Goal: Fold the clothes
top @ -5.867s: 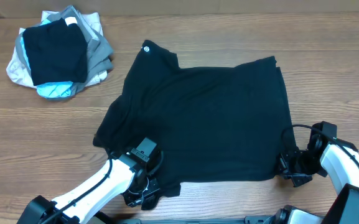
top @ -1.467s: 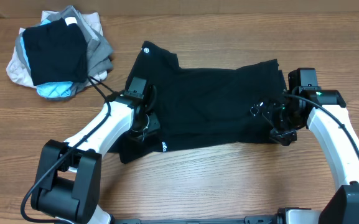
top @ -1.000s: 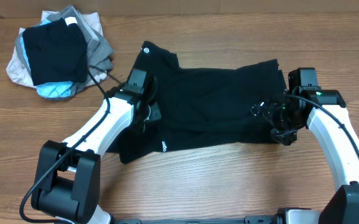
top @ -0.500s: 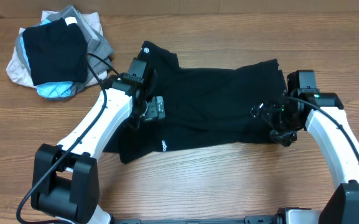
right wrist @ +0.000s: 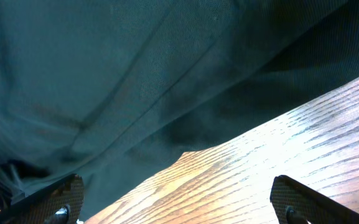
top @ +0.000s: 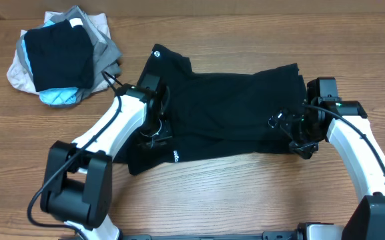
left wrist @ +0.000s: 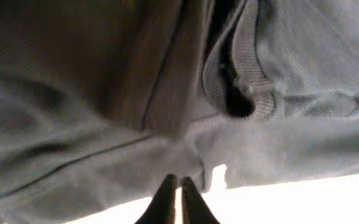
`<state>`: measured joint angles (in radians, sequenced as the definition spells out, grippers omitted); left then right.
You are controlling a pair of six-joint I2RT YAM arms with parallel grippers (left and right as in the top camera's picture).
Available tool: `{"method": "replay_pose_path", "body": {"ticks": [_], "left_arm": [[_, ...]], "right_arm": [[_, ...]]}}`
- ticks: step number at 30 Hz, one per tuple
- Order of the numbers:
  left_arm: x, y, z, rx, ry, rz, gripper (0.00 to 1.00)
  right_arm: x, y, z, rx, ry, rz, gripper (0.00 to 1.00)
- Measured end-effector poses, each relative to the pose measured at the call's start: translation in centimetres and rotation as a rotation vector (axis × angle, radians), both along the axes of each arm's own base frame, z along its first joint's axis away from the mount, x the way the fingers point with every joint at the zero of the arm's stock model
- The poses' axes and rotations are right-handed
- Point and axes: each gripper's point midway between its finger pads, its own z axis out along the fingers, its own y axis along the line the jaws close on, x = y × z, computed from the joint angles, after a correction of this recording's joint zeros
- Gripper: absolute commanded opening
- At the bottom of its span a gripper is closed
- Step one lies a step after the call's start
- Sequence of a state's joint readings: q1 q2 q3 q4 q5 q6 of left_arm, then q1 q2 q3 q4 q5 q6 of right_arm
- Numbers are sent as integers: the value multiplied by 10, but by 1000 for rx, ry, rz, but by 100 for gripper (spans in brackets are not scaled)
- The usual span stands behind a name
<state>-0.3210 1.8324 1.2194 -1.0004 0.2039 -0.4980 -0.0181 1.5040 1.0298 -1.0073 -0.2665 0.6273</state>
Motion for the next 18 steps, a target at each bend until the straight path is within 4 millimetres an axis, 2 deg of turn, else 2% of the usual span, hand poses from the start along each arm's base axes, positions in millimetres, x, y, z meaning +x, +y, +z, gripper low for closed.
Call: {"method": "replay_pose_path", "body": {"ticks": [8, 12, 15, 18], "left_arm": [[16, 0, -30, 25, -17, -2, 5], [32, 5, -32, 48, -82, 5, 5], [47, 15, -32, 68, -134, 29, 4], [70, 27, -31, 79, -217, 35, 10]], "right_arm": [[0, 0, 0, 0, 0, 0, 100], [0, 0, 0, -1, 0, 0, 100], [0, 0, 0, 0, 0, 0, 100], [0, 0, 0, 0, 0, 0, 100]]}}
